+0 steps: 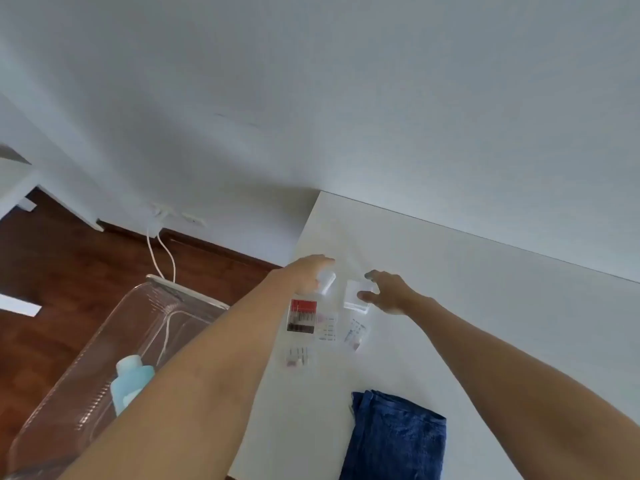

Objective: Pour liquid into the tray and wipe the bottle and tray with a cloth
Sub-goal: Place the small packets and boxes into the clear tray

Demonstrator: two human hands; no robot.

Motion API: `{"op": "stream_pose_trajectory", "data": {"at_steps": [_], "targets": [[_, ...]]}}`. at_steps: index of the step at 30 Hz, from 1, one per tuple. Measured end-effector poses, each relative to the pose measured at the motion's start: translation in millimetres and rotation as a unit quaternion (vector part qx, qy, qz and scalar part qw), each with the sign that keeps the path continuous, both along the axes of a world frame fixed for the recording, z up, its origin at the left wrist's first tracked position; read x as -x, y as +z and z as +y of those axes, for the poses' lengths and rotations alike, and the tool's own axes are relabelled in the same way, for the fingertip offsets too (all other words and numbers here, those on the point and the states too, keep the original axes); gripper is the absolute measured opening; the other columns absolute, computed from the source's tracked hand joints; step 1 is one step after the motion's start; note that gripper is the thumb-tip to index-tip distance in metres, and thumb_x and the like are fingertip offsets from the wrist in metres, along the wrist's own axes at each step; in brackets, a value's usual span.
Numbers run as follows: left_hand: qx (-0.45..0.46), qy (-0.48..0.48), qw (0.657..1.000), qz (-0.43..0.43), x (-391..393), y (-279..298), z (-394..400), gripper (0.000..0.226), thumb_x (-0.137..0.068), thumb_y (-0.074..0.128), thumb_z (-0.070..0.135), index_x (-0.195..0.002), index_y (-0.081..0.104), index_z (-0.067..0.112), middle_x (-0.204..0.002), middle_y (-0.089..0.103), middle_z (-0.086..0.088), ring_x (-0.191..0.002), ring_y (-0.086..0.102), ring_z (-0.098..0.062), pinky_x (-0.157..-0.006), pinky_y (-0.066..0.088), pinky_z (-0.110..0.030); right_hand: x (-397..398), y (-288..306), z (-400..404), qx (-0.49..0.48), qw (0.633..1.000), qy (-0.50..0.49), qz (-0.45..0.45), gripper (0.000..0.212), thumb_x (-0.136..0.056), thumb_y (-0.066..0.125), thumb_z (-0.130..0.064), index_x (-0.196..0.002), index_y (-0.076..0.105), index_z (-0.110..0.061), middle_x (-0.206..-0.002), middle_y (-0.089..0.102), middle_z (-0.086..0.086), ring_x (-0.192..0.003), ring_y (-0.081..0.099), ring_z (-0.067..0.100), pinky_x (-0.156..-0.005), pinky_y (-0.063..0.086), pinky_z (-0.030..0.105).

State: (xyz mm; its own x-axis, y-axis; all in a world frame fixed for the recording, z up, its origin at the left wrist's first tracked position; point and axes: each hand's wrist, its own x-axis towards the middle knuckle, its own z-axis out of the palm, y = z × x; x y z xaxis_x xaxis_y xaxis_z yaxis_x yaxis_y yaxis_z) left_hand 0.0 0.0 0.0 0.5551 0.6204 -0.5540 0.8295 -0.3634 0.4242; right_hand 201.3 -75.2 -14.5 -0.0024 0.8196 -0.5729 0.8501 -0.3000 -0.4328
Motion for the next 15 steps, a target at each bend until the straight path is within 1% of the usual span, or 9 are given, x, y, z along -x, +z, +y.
{"op": "stream_pose_trajectory", "data": {"at_steps": [3, 5, 7, 10, 12, 15], "targets": [[0.019, -0.035, 0.999, 0.033, -3, -1, 15, 0.062, -0.098, 0.051, 0.005, -0.154, 0.026, 0.013, -0.161, 0.025, -0.006, -0.147, 0.025, -0.024, -0.117, 0.020, -0.032, 1, -6, 11, 0.013, 1.000, 0.021, -0.005, 0.065, -0.088, 0.061, -0.044, -0.141, 0.040, -0.012, -0.141, 0.044, 0.011, -0.130, 0.041, 0.028, -0.103, 0.034, 0.035], [0.028, -0.041, 0.997, 0.052, -7, -1, 25, 0.062, -0.096, 0.057, 0.007, -0.152, 0.031, 0.011, -0.158, 0.031, -0.006, -0.144, 0.031, -0.025, -0.114, 0.024, -0.032, 3, -7, 16, 0.025, 0.999, 0.035, -0.005, 0.063, -0.083, 0.067, -0.044, -0.134, 0.047, -0.012, -0.132, 0.045, 0.010, -0.120, 0.046, 0.027, -0.092, 0.038, 0.032], [0.025, -0.057, 0.995, 0.073, -10, -2, 31, 0.063, -0.093, 0.063, 0.010, -0.149, 0.036, 0.010, -0.152, 0.040, -0.007, -0.137, 0.038, -0.026, -0.110, 0.031, -0.034, 4, -10, 19, 0.024, 0.999, 0.040, 0.001, 0.058, -0.079, 0.072, -0.040, -0.126, 0.053, -0.012, -0.121, 0.048, 0.008, -0.110, 0.049, 0.025, -0.082, 0.036, 0.029], [0.024, -0.086, 0.991, 0.103, -14, -5, 41, 0.060, -0.088, 0.069, 0.016, -0.142, 0.044, 0.011, -0.139, 0.049, -0.009, -0.124, 0.048, -0.028, -0.103, 0.041, -0.040, 6, -10, 21, 0.013, 0.999, 0.043, -0.004, 0.052, -0.076, 0.076, -0.034, -0.117, 0.056, -0.010, -0.111, 0.055, 0.006, -0.099, 0.049, 0.022, -0.076, 0.036, 0.027], [0.032, -0.104, 0.987, 0.121, -16, -6, 46, 0.058, -0.086, 0.071, 0.018, -0.138, 0.046, 0.011, -0.134, 0.052, -0.009, -0.119, 0.051, -0.027, -0.101, 0.044, -0.043, 8, -11, 23, 0.022, 0.999, 0.044, -0.004, 0.050, -0.075, 0.077, -0.032, -0.115, 0.055, -0.009, -0.108, 0.056, 0.005, -0.099, 0.051, 0.023, -0.074, 0.038, 0.027], [0.048, -0.116, 0.981, 0.146, -18, -9, 52, 0.058, -0.085, 0.072, 0.024, -0.135, 0.045, 0.014, -0.132, 0.052, -0.006, -0.117, 0.052, -0.026, -0.101, 0.045, -0.047, 9, -10, 28, 0.037, 0.998, 0.047, -0.004, 0.052, -0.074, 0.078, -0.031, -0.114, 0.054, -0.008, -0.110, 0.057, 0.006, -0.104, 0.052, 0.025, -0.076, 0.042, 0.030]]}}
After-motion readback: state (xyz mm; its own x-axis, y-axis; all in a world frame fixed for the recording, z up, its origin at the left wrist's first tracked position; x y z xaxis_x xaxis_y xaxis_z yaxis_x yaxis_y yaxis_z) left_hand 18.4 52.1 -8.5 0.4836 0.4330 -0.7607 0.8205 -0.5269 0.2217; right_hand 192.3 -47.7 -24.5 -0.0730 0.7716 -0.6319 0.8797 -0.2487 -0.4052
